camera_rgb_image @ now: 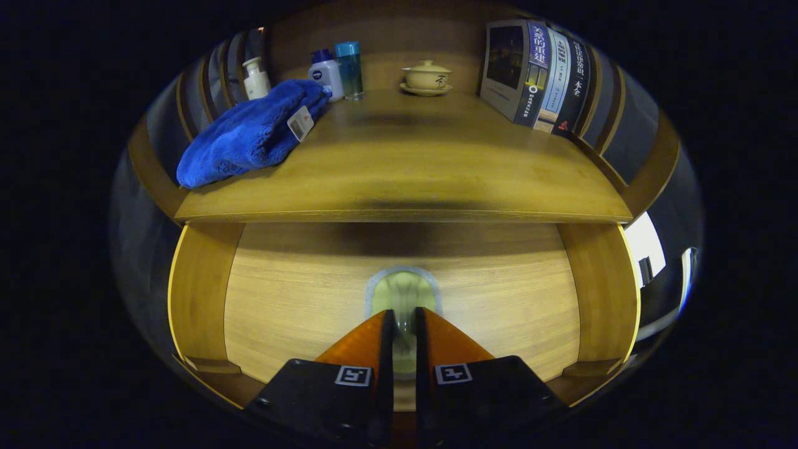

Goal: Pull open the drawer, take out the items inside it, and place them on the countertop above the cabinet.

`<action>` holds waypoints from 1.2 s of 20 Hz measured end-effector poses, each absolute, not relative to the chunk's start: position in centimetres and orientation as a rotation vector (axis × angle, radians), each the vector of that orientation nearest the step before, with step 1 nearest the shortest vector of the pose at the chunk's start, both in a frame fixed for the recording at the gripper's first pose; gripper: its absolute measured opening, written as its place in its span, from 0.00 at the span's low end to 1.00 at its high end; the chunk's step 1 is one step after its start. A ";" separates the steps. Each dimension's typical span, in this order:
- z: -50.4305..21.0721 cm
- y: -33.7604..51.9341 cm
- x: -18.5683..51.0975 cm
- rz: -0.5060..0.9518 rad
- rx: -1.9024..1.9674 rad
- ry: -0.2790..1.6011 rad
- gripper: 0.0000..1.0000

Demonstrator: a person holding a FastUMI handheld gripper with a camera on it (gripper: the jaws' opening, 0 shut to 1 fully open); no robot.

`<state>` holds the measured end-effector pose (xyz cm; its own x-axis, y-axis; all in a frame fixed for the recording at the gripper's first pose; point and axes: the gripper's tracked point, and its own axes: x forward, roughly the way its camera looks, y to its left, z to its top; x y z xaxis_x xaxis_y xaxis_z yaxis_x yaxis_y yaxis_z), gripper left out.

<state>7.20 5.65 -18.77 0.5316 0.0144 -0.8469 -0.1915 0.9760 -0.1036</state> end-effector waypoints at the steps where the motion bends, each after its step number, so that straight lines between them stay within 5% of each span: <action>1: -18.3 5.6 7.0 0.123 -0.186 1.001 0.24; 15: -6.2 5.1 5.0 0.129 -0.234 0.909 0.24; 24: -2.6 6.7 12.3 0.089 -0.226 0.870 0.24</action>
<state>12.30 6.75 -2.58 0.6425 -0.0141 -0.7662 -0.1696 0.9724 -0.1601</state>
